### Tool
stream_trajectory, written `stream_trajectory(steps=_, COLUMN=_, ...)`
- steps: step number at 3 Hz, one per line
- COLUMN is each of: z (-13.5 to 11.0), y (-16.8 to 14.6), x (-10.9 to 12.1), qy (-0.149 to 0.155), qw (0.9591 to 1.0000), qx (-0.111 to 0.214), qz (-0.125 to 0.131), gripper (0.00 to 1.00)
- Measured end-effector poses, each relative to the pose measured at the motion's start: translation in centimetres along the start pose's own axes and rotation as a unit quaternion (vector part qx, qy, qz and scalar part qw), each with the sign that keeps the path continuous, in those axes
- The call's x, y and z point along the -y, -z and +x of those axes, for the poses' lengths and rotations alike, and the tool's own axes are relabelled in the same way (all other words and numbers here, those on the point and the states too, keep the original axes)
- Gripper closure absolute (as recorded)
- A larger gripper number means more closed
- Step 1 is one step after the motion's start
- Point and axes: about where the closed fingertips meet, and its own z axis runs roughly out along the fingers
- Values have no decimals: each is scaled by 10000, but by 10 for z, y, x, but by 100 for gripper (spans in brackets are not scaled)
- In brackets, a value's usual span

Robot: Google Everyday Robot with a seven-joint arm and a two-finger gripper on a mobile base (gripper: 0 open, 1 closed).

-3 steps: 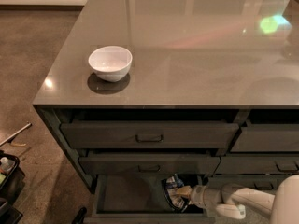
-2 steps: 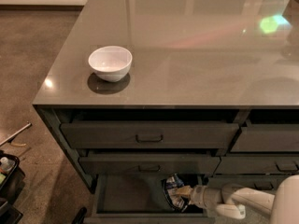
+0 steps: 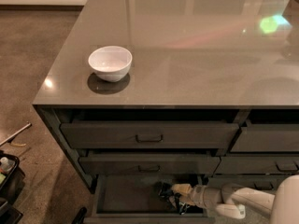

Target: Place blue chip bag into bottom drawer

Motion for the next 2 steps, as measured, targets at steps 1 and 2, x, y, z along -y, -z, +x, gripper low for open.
stream_trajectory(steps=1, z=0, y=0, x=0, qy=0, qw=10000, qx=0, qz=0, gripper=0)
stream_trajectory(steps=2, z=0, y=0, x=0, qy=0, qw=10000, qx=0, qz=0, gripper=0)
